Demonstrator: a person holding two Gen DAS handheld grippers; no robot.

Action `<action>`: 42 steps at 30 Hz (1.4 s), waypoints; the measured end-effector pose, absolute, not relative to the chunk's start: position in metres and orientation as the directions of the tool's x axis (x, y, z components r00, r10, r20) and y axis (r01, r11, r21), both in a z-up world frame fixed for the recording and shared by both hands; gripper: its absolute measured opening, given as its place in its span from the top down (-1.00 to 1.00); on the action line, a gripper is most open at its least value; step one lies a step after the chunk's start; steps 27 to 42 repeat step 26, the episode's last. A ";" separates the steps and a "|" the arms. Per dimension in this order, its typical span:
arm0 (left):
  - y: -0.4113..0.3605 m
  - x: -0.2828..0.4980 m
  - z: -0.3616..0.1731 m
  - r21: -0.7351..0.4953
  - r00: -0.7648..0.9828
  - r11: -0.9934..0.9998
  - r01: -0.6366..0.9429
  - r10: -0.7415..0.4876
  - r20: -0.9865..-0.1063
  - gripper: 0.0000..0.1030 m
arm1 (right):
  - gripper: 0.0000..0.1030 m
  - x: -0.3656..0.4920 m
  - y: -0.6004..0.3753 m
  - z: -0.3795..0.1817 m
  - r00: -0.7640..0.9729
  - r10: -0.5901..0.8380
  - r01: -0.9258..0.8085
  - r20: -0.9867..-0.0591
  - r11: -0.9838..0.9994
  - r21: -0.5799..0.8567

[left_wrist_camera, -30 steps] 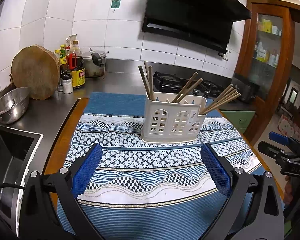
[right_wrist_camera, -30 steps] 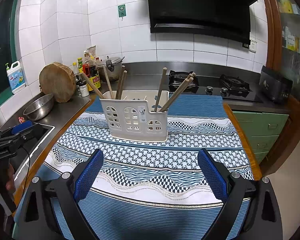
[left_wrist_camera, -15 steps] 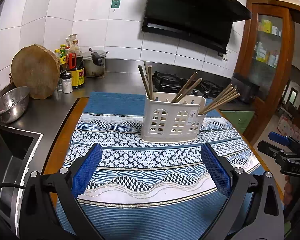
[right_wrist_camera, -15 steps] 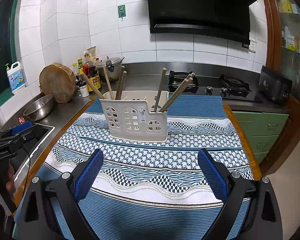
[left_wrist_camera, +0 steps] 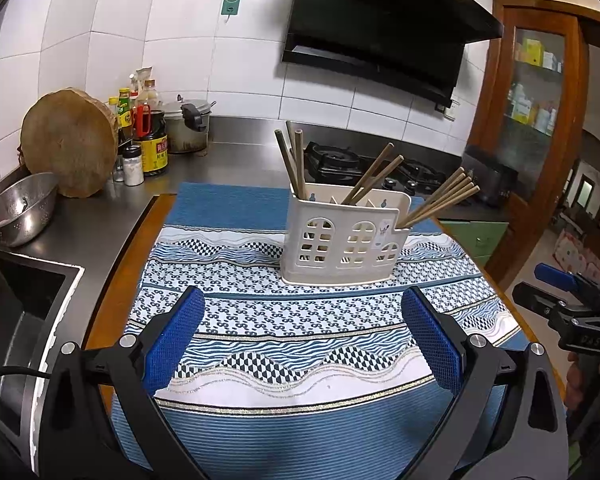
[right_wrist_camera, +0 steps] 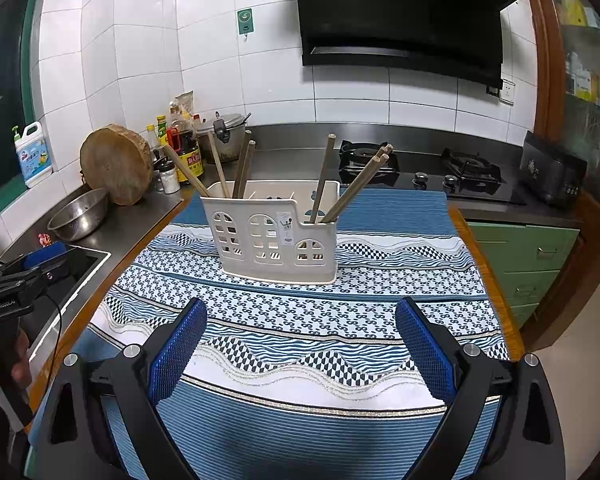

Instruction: Organize utensils

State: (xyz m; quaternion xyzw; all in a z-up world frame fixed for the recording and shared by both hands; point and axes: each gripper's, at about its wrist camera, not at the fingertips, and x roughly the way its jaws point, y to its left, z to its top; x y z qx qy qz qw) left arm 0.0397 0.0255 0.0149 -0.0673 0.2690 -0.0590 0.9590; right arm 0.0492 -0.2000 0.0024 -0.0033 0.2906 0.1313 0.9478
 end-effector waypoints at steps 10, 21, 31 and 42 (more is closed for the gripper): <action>0.027 0.035 0.020 -0.147 0.868 0.988 0.056 -0.121 -0.481 -0.90 | -0.78 0.050 -0.200 0.002 0.796 0.245 -0.248 -0.553 0.966 0.071; 0.025 0.039 0.020 -0.133 0.862 0.990 0.038 -0.100 -0.497 -0.91 | -0.78 0.050 -0.202 0.001 0.797 0.243 -0.245 -0.554 0.967 0.072; 0.025 0.039 0.018 -0.143 0.861 0.989 0.039 -0.106 -0.497 -0.91 | -0.78 0.050 -0.202 0.001 0.796 0.243 -0.245 -0.554 0.967 0.073; 0.025 0.039 0.018 -0.143 0.861 0.989 0.039 -0.106 -0.497 -0.91 | -0.78 0.050 -0.202 0.001 0.796 0.243 -0.245 -0.554 0.967 0.073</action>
